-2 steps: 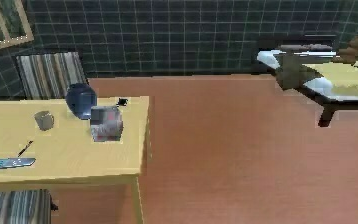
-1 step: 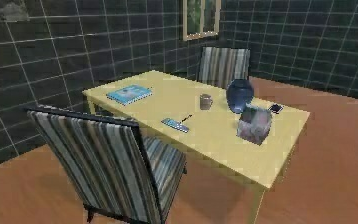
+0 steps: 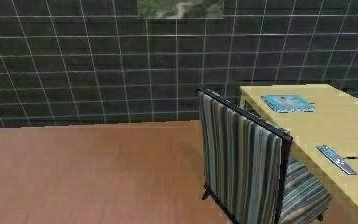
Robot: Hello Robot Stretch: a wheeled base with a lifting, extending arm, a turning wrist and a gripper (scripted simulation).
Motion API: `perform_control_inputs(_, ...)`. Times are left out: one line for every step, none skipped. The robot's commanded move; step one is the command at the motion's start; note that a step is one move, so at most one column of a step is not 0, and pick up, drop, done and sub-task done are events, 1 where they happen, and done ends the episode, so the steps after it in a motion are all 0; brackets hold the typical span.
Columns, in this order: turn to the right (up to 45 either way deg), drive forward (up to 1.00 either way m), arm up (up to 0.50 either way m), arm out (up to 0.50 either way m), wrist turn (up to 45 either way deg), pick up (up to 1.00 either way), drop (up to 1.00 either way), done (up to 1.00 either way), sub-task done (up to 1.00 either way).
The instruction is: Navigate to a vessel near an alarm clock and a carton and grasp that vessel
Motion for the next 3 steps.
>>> perform_control_inputs(-33.0, 0.0, 0.0, 0.0, 0.0, 0.0, 0.0, 0.0, 0.0)
perform_control_inputs(-3.0, 0.0, 0.0, 0.0, 0.0, 0.0, 0.0, 0.0, 0.0)
perform_control_inputs(45.0, 0.0, 0.0, 0.0, 0.0, 0.0, 0.0, 0.0, 0.0)
